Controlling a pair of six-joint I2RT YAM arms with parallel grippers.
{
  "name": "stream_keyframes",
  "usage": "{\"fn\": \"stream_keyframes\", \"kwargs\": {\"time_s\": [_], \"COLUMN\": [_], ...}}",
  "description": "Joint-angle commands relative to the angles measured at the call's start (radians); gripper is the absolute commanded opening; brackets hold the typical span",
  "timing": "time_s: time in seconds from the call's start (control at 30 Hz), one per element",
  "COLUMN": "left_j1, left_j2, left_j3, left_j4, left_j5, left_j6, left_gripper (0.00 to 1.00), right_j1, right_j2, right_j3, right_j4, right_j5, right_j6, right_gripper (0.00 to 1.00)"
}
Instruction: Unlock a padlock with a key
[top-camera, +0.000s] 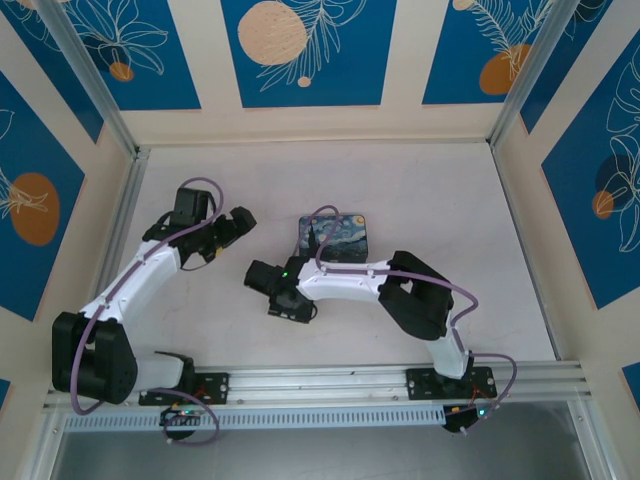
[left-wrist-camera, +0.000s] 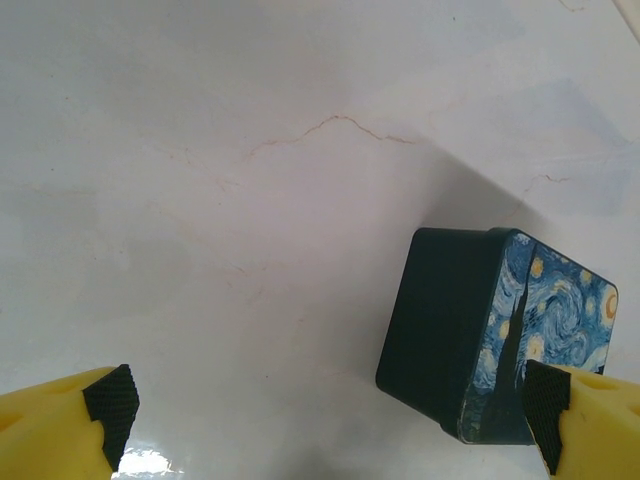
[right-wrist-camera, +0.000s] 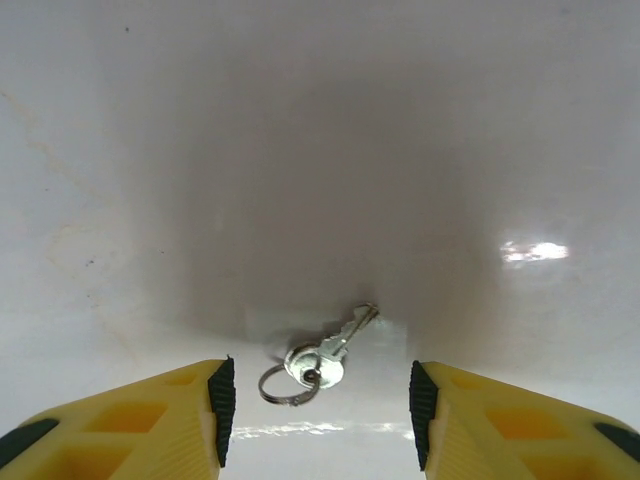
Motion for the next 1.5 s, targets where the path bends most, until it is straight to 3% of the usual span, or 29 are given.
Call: {"fn": "stream_keyframes", "kwargs": {"time_s": [0.0,0.6,0.8,1.03,1.33,1.37,1.43,1.47], "left_j1": [0.014,0.017,0.015,0.0,-0.136,-0.153,-0.192,-0.207], "left_j2": [-0.013,-0.001,-0.009,-0.014,0.004,0.01,0.029,0.041], "left_j3": [-0.015,-0.026,-0.035,-0.062,-0.047,-0.04,-0.024,-0.016], "left_j4": [0.013,0.032,0.037,0.062,0.095,0.099,0.107,0.108], "left_j5": [0.021,0.041,0.07,0.159,0.142,0.137,0.117,0.107], "left_j6": [0.017,0.018,0.015,-0.021,-0.077,-0.084,-0.095,-0.099], "left_gripper": [1.0,1.0,1.0,1.0,1.0,1.0,1.0,1.0], "right_j1": [0.005,0.025,0.022,-0.032,-0.297,-0.331,-0.396,-0.42], "right_j2": [0.036,-0.028,-0.156,-0.383,-0.635,-0.647,-0.685,-0.712], "right_j3": [0.033,-0.066,-0.145,-0.36,-0.687,-0.705,-0.737,-0.747], "right_j4": [-0.016,-0.014,-0.053,-0.084,0.062,0.07,0.062,0.059], "right_j5": [-0.03,-0.017,0.054,0.109,-0.029,-0.048,-0.064,-0.066], "right_j6": [0.034,0.064,0.034,-0.043,-0.309,-0.342,-0.38,-0.39], "right_gripper": [0.5,0.0,0.0,0.0,0.0,0.07,0.56,0.66]}}
